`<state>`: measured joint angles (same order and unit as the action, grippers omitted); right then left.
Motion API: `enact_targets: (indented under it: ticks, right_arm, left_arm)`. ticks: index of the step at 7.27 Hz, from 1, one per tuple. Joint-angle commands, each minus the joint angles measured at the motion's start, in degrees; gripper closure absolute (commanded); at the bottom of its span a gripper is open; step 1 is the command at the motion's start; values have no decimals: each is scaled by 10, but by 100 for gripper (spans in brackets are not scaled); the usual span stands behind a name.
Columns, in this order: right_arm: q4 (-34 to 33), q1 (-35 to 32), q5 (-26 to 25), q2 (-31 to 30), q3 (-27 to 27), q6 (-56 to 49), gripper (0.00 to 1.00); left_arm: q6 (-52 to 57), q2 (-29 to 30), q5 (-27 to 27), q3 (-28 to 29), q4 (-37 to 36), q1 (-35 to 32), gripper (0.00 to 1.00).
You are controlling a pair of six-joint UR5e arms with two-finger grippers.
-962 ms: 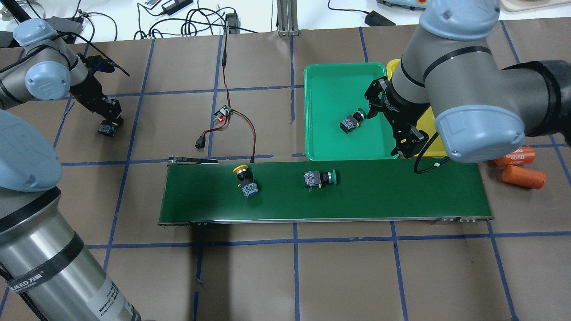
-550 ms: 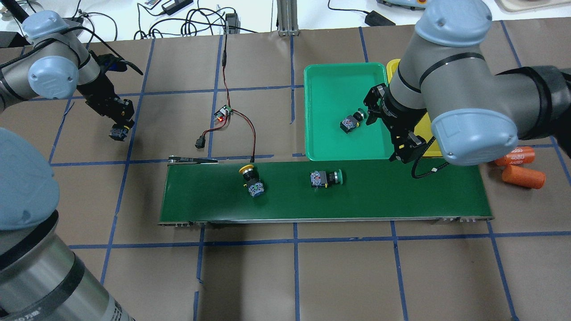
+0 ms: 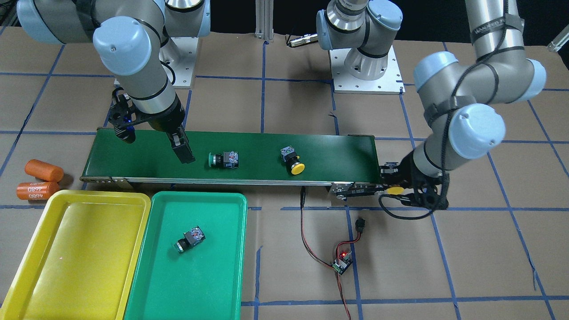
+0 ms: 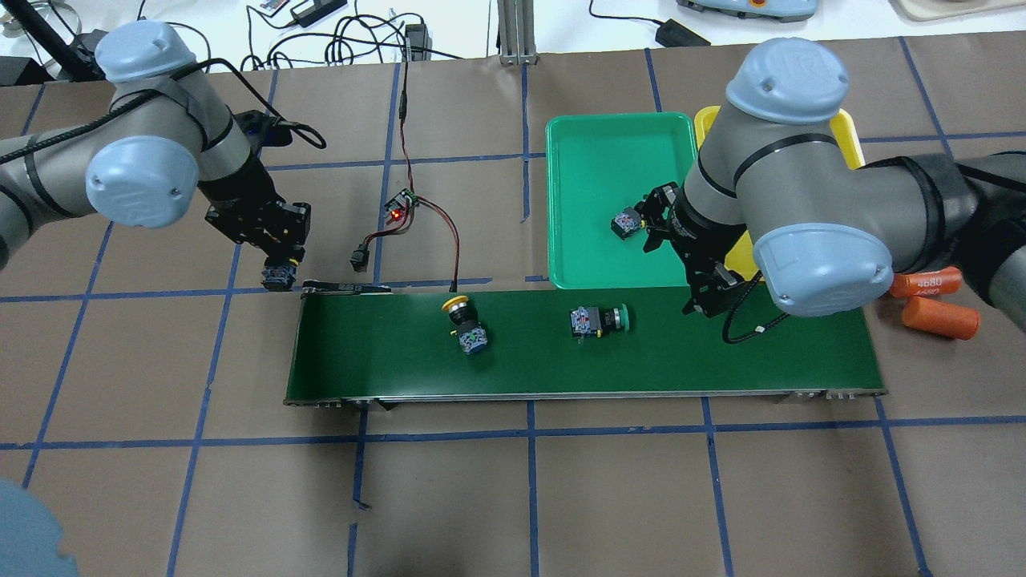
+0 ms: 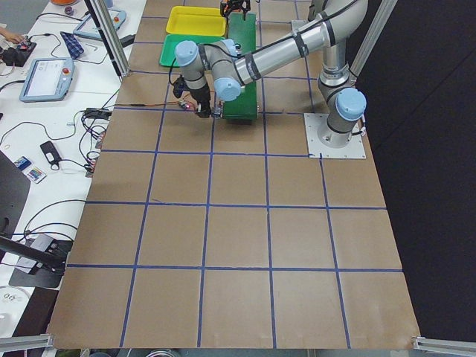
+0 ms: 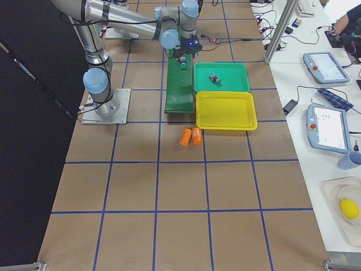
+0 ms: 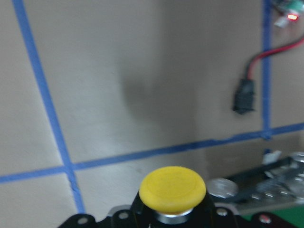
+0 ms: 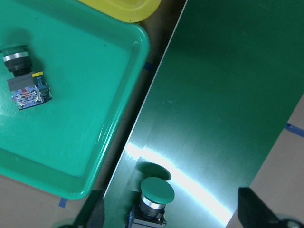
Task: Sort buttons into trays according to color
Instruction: 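Place the yellow button on the belt with left while right grasps the green button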
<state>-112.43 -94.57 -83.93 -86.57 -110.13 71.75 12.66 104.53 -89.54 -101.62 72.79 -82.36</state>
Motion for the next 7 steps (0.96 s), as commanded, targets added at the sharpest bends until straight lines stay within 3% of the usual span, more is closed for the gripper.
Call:
enact_targets:
  ticks: [1, 4, 5, 6, 7]
  right_arm:
    - [-13, -5, 10, 24, -3, 21, 0]
    - [-72, -15, 10, 48, -43, 55, 0]
    - [-74, -15, 10, 49, -42, 56, 0]
    - [-74, -15, 10, 50, -43, 56, 0]
    - [-74, -16, 10, 50, -45, 56, 0]
  left_arm:
    - [-109, -49, 4, -86, -12, -47, 100]
    - [-162, -39, 6, -100, -47, -88, 100]
    - [-154, -41, 5, -109, -48, -88, 86]
    - [-151, -37, 2, -111, -65, -85, 29]
    - [-152, -37, 2, -111, -87, -79, 1]
